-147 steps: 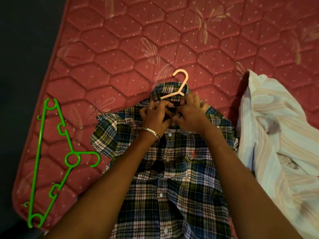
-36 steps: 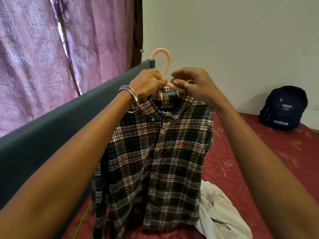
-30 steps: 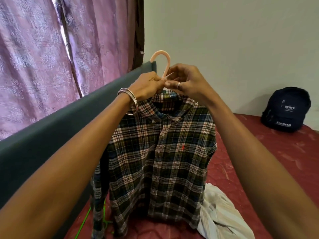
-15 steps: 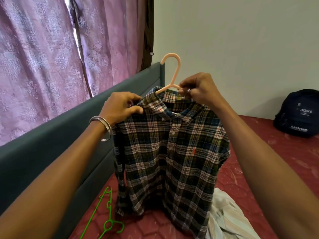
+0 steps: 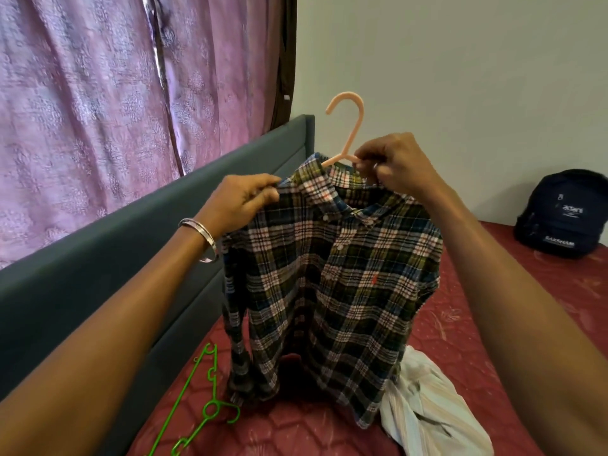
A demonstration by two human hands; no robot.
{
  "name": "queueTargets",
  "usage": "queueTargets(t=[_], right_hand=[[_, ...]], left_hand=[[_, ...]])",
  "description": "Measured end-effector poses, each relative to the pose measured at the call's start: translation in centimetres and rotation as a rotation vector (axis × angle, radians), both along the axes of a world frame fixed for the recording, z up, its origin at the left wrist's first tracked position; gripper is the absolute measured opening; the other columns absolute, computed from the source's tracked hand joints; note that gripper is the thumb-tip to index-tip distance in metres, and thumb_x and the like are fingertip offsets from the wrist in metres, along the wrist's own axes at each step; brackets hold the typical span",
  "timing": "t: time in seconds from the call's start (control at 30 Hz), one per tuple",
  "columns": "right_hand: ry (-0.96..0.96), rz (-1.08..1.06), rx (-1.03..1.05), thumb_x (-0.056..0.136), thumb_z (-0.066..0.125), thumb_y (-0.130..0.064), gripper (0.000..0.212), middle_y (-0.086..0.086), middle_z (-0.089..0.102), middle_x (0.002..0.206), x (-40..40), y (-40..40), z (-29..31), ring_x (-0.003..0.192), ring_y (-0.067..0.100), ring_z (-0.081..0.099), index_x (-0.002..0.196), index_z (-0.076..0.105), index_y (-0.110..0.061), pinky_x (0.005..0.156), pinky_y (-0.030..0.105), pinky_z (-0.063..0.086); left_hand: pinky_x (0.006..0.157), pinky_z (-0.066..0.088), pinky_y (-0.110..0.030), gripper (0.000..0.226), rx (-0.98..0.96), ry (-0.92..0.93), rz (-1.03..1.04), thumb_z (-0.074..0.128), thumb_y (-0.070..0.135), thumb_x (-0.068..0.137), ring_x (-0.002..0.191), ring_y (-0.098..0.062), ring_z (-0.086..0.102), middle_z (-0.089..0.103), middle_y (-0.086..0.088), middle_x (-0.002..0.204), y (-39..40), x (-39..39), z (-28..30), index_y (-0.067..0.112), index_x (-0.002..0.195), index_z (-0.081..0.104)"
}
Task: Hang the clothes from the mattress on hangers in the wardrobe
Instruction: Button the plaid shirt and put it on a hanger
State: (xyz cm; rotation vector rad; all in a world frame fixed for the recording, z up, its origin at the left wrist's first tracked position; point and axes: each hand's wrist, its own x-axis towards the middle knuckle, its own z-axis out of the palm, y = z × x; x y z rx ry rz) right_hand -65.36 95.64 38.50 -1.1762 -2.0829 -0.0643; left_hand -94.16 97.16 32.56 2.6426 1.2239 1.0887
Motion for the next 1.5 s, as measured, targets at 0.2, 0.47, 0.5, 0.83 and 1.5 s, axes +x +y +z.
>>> queueTargets(t=[0.2, 0.47, 0.5, 0.83, 1.5], right_hand=[[-0.134, -0.332, 0.079, 0.091, 0.057, -0.015, 0.012, 0.004, 0.071, 0.091, -2.6, -3.1, 1.3, 0.091, 0.027, 0.062, 0.099, 0.066, -0.015, 0.106, 0.046, 0.033], [-0.011, -0.299, 0.131, 0.092, 0.055, -0.015, 0.016, 0.006, 0.071, 0.098, -6.4, -9.5, 1.6, 0.090, 0.031, 0.063, 0.106, 0.063, -0.019, 0.070, 0.039, 0.050], [-0.036, -0.218, 0.145, 0.092, 0.056, -0.016, 0.016, 0.006, 0.071, 0.096, -7.2, -10.4, 1.8, 0.088, 0.031, 0.064, 0.105, 0.064, -0.020, 0.069, 0.041, 0.052], [-0.027, 0.291, 0.467, 0.089, 0.060, -0.025, 0.016, 0.012, 0.058, 0.103, -19.2, -14.1, 7.3, 0.083, 0.028, 0.059, 0.099, 0.069, -0.017, 0.066, 0.044, 0.052], [0.283, 1.066, 0.339, 0.093, 0.042, -0.036, 0.027, 0.022, 0.066, 0.089, -42.5, -29.7, 8.2, 0.079, 0.044, 0.061, 0.108, 0.056, -0.018, 0.062, 0.045, 0.044]], left_hand=[[0.060, 0.042, -0.036, 0.030, 0.046, 0.222, 0.366, 0.052, 0.039, 0.093, 0.079, -0.036, 0.061, 0.066, -0.014, 0.088, -3.8, -4.3, -1.6, 0.015, 0.109, 0.054], [0.069, 0.046, -0.032, 0.023, -0.348, 0.510, 0.626, 0.055, 0.018, 0.089, 0.077, -0.029, 0.056, 0.064, -0.016, 0.104, -10.6, -14.8, 0.2, 0.019, 0.111, 0.062], [0.071, 0.046, -0.033, 0.026, -0.295, 0.459, 0.703, 0.053, 0.021, 0.089, 0.081, -0.031, 0.057, 0.063, -0.017, 0.108, -11.8, -15.8, 0.8, 0.016, 0.112, 0.064], [0.066, 0.047, -0.047, 0.055, 0.060, -0.299, 0.243, 0.060, 0.061, 0.073, 0.066, -0.012, 0.051, 0.063, -0.016, 0.075, -22.2, -12.7, 8.6, 0.012, 0.096, 0.065], [0.070, 0.046, -0.040, 0.036, 0.562, -0.112, 1.680, 0.063, 0.045, 0.077, 0.085, -0.035, 0.059, 0.067, -0.016, 0.086, -58.2, -22.1, 16.5, 0.013, 0.092, 0.068]])
